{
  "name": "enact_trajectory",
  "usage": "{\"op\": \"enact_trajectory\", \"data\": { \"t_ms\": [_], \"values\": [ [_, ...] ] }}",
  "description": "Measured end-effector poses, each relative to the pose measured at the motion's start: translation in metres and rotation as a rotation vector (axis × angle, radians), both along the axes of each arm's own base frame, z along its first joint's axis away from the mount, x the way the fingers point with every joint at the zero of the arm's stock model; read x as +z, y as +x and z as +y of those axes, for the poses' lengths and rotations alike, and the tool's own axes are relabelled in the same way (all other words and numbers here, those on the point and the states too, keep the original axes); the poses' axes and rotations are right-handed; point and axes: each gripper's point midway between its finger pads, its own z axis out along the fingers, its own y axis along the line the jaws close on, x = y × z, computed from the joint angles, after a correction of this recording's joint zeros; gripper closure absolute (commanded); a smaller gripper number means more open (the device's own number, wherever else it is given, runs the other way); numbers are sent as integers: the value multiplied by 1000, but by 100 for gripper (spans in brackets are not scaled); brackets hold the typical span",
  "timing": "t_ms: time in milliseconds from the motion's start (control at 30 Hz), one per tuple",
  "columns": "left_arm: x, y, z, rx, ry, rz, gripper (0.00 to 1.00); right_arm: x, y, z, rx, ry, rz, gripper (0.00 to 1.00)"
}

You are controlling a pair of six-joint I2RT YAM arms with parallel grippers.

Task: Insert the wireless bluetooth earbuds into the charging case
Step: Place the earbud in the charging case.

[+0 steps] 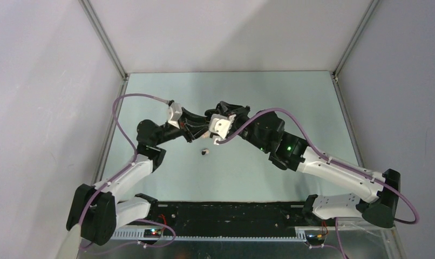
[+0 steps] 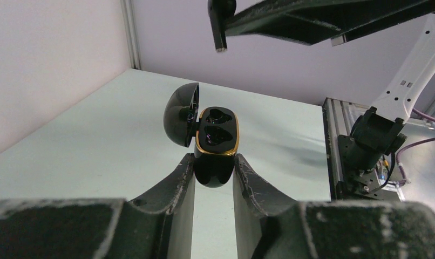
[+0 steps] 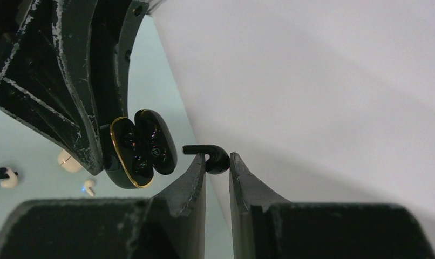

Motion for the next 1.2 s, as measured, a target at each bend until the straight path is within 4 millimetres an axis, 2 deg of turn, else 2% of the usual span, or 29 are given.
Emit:
{"op": "enact_trajectory", "data": {
  "t_ms": [300, 533, 800, 1200],
  "values": [
    [-5, 4, 5, 74, -19, -19, 100, -22, -4, 17, 61, -67, 23, 100],
    [-1, 6, 4, 102, -43, -30, 100, -33, -7, 29, 113, -87, 37, 100],
    [-3, 6, 3, 118, -55, -18, 100, -36, -2, 39, 126, -103, 6, 100],
    [-2, 8, 5, 143, -72, 1, 100, -32, -2, 41, 149, -140, -61, 100]
  ]
}}
